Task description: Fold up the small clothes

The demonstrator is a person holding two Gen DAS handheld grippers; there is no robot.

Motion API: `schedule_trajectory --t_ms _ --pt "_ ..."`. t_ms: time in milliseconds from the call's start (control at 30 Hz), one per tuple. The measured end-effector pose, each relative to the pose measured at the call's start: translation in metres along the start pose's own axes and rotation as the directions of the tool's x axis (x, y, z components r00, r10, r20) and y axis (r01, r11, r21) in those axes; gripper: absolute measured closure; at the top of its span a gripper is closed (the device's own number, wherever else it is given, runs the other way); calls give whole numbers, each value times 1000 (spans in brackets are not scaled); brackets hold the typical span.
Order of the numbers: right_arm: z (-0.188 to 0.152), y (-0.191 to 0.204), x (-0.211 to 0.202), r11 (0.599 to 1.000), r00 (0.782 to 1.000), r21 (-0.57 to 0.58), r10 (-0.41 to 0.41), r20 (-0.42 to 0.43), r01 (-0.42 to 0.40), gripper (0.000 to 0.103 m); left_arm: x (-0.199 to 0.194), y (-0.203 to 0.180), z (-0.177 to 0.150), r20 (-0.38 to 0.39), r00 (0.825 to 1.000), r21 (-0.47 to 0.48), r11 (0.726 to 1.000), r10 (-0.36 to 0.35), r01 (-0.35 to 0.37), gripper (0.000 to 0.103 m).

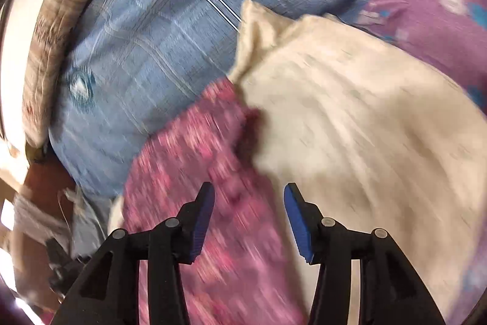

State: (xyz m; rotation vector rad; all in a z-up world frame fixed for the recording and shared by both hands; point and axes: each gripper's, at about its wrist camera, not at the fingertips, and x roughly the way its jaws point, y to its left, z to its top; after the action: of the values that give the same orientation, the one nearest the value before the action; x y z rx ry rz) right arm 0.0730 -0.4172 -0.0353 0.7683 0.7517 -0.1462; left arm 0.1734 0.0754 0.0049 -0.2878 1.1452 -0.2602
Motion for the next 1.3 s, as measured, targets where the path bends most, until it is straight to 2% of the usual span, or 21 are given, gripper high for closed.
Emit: schedule_trajectory --t_ms 100,267,433,500,667,800,867,933,1000,1033,1067,1133,1167,1200,1233,1300 --pt "-35 -22 -22 1000 998 -10 -10 -60 9 53 -12 20 -34 -54 999 20 1000 -1 3 40" --pt "-98 -49 -49 1000 992 -18 -25 -123 23 53 -27 63 -89 -136 991 -4 1000 8 -9 39" --pt "-134 -59 -66 999 984 -41 -39 -174 32 53 -18 81 -140 -244 969 -53 998 -47 35 39" --pt "-145 -63 -70 999 981 -44 -30 -193 22 53 -19 84 -153 -252 967 -49 998 -45 34 39" --pt "-167 -59 -71 996 970 -93 -22 -243 -1 50 -22 90 -164 -255 964 -90 994 -80 58 35" --pt "-178 -53 -71 992 960 -118 8 -279 -43 49 -19 88 -167 -249 963 -98 992 -106 84 19" --pt "-186 -49 -68 987 949 -142 27 -313 -75 49 -17 85 -169 -241 964 -101 991 -109 87 17" --pt "-192 -47 -65 982 949 -172 18 -314 -75 49 -16 84 -172 -236 963 -106 989 -129 107 15" --pt "-194 -46 -66 979 956 -190 17 -294 -76 58 -16 85 -177 -236 955 -124 980 -181 155 16" --pt "-194 -46 -67 979 956 -194 9 -293 -69 80 -17 83 -181 -239 945 -138 971 -224 195 25" --pt "-195 -46 -66 977 955 -206 -7 -295 -56 96 -16 81 -184 -240 942 -135 969 -236 209 32" --pt "-194 -46 -68 975 957 -215 -4 -290 -61 96 -19 75 -187 -227 957 -87 982 -182 166 67" --pt "-194 -45 -70 974 959 -216 0 -284 -64 97 -21 74 -187 -223 958 -79 983 -178 164 80" --pt "-194 -45 -72 974 959 -216 8 -282 -71 97 -22 74 -187 -226 954 -89 979 -200 184 97" --pt "-194 -45 -74 974 961 -210 22 -277 -83 97 -24 75 -187 -227 943 -115 968 -245 223 97" --pt "-191 -44 -83 977 962 -173 76 -262 -124 97 -36 73 -183 -196 943 -118 961 -268 248 97"
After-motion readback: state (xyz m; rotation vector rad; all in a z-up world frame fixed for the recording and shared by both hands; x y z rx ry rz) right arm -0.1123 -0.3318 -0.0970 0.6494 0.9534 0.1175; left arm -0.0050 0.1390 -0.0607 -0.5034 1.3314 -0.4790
